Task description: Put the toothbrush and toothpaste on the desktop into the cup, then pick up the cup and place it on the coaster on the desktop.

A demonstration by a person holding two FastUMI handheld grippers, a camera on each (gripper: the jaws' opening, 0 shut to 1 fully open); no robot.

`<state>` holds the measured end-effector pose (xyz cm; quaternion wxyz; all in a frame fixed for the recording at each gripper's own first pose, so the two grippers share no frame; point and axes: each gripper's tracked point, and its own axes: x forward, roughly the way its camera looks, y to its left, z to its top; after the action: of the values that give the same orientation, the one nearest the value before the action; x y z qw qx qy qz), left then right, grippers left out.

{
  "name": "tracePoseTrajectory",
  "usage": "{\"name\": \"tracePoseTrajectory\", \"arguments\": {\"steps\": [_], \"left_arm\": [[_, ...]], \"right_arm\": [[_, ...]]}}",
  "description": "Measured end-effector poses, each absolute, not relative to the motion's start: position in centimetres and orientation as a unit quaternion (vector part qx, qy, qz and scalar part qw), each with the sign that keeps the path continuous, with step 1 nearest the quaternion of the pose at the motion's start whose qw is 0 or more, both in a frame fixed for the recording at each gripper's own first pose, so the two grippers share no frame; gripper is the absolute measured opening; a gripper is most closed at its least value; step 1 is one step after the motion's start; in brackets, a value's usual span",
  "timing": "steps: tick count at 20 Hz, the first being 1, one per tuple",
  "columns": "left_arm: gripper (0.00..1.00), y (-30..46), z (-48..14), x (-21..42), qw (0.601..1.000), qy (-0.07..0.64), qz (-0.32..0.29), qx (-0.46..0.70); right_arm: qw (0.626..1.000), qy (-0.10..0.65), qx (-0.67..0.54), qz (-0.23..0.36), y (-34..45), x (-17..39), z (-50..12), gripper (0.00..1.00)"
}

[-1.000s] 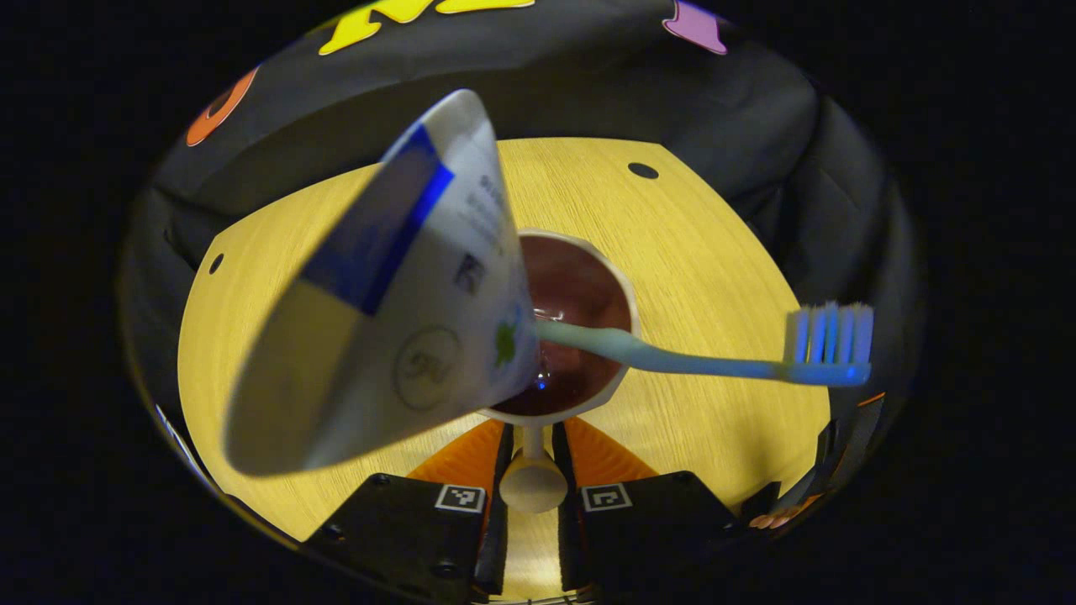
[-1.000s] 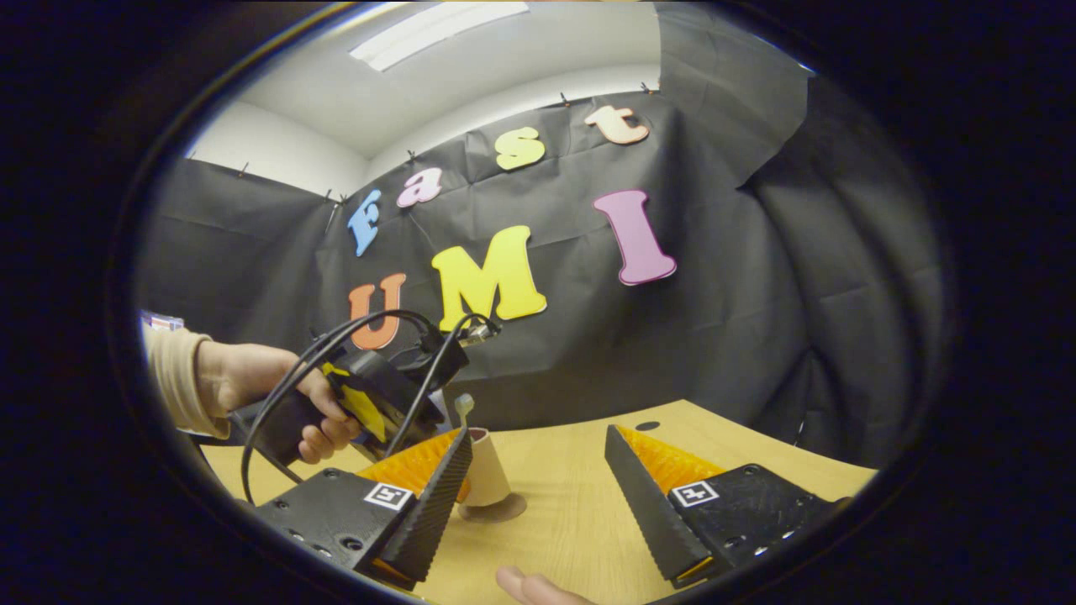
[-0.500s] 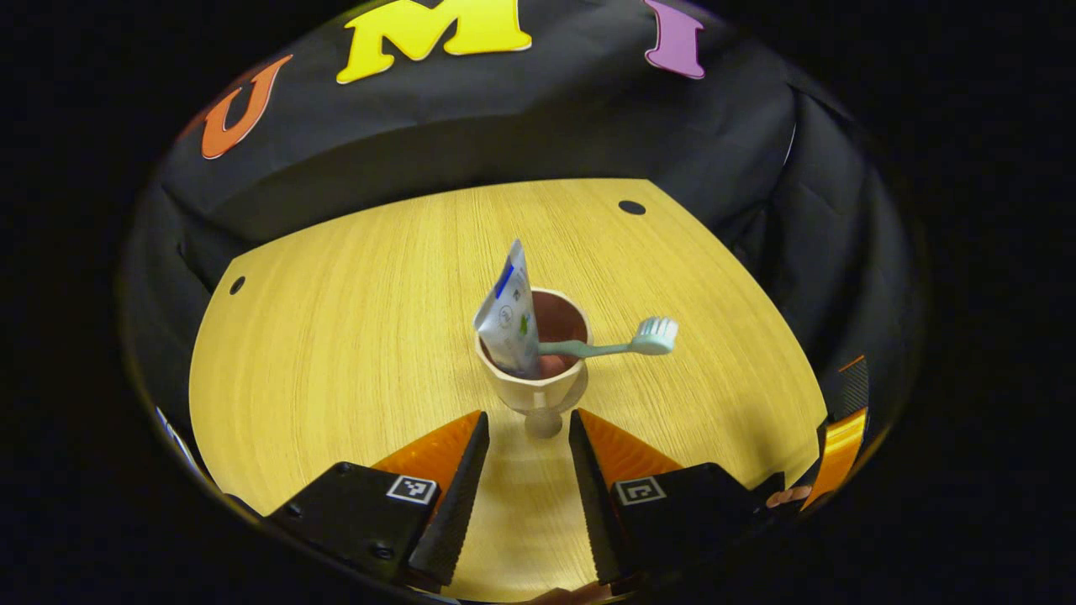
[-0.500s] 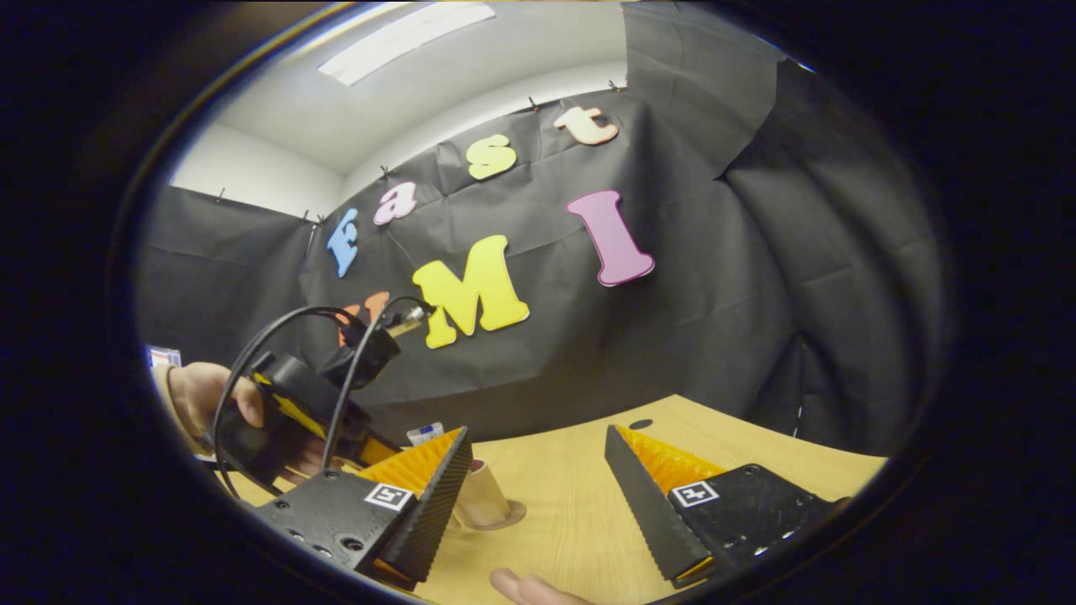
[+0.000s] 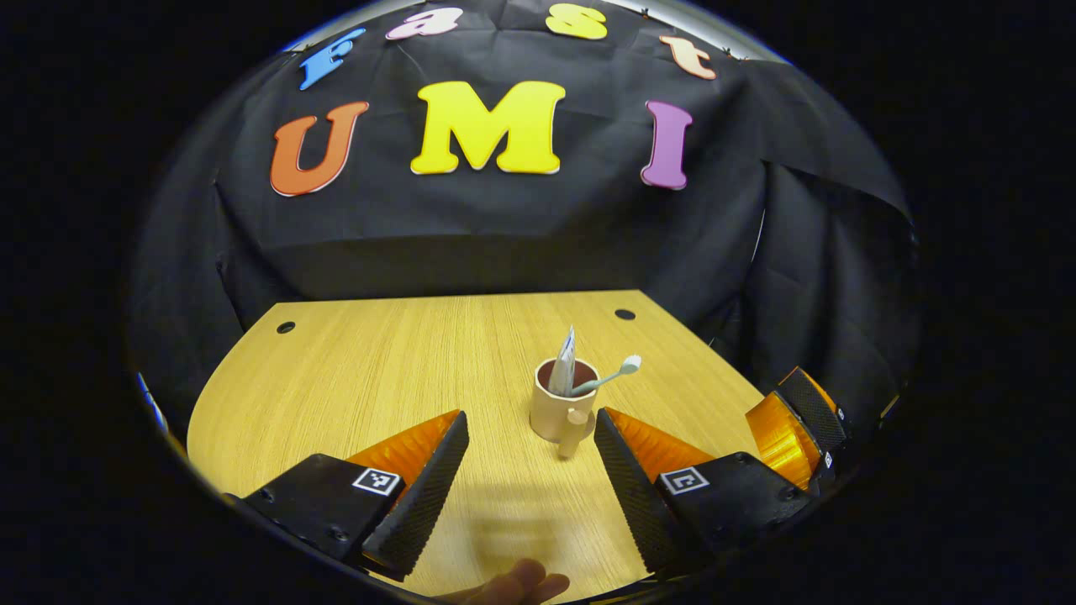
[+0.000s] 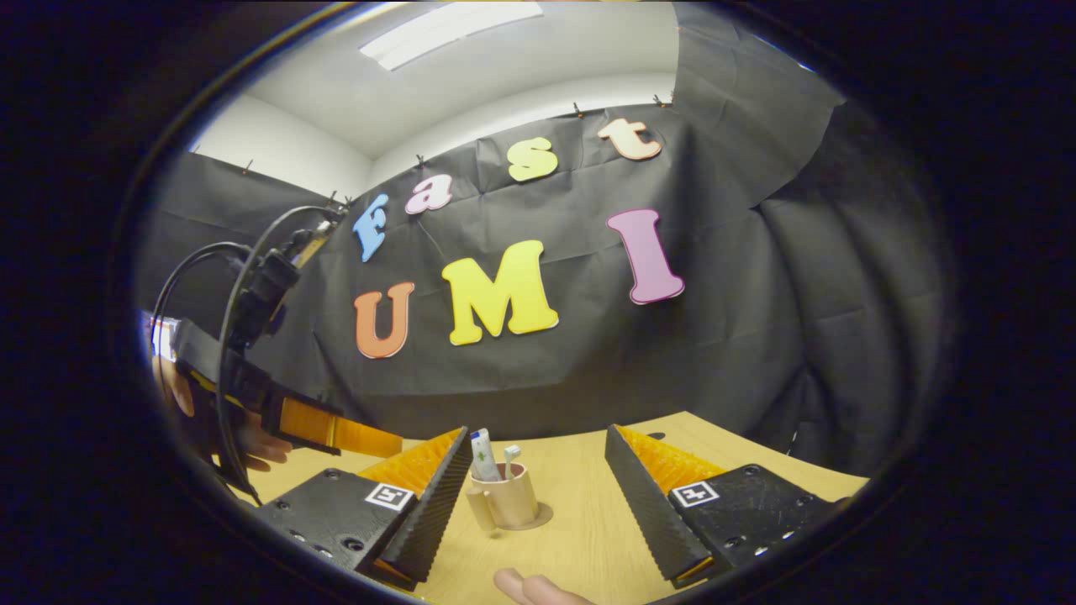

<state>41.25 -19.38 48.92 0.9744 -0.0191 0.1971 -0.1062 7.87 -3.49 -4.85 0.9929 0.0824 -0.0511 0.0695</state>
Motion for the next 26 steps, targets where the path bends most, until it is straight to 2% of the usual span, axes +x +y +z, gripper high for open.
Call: {"name": "tracePoseTrajectory", "arguments": {"steps": [5, 10, 11, 12, 15, 20, 26], "left_arm": [[0.98, -17.9, 51.0, 39.1, 0.992, 0.094, -0.084, -0.028], [0.98, -14.9, 50.4, 36.9, 0.997, 0.057, -0.052, -0.024], [0.98, -14.2, 50.7, 37.1, 0.998, 0.041, -0.047, -0.029], [0.98, -13.7, 50.8, 37.5, 0.998, 0.029, -0.041, -0.036], [0.98, -12.4, 51.0, 37.6, 0.999, 0.02, -0.018, -0.028], [0.99, -12.6, 49.5, 37.2, 0.997, 0.056, -0.033, -0.044], [0.98, -12.8, 49.2, 37.5, 0.997, 0.058, -0.034, -0.048]], "right_arm": [[0.995, -0.037, 0.066, 0.063, -1.9, 7.0, -5.3, 0.95], [0.997, -0.007, 0.058, 0.057, -1.3, 7.8, -7.5, 0.95], [0.997, 0.0, 0.058, 0.055, -1.2, 7.8, -7.7, 0.93], [0.997, 0.006, 0.054, 0.053, -1.0, 7.7, -7.8, 0.95], [0.997, 0.002, 0.044, 0.063, 0.0, 6.9, -7.4, 0.95], [0.997, -0.018, 0.036, 0.068, 0.6, 5.7, -6.0, 0.95], [0.997, -0.026, 0.033, 0.065, 0.2, 5.2, -5.3, 0.95]]}}
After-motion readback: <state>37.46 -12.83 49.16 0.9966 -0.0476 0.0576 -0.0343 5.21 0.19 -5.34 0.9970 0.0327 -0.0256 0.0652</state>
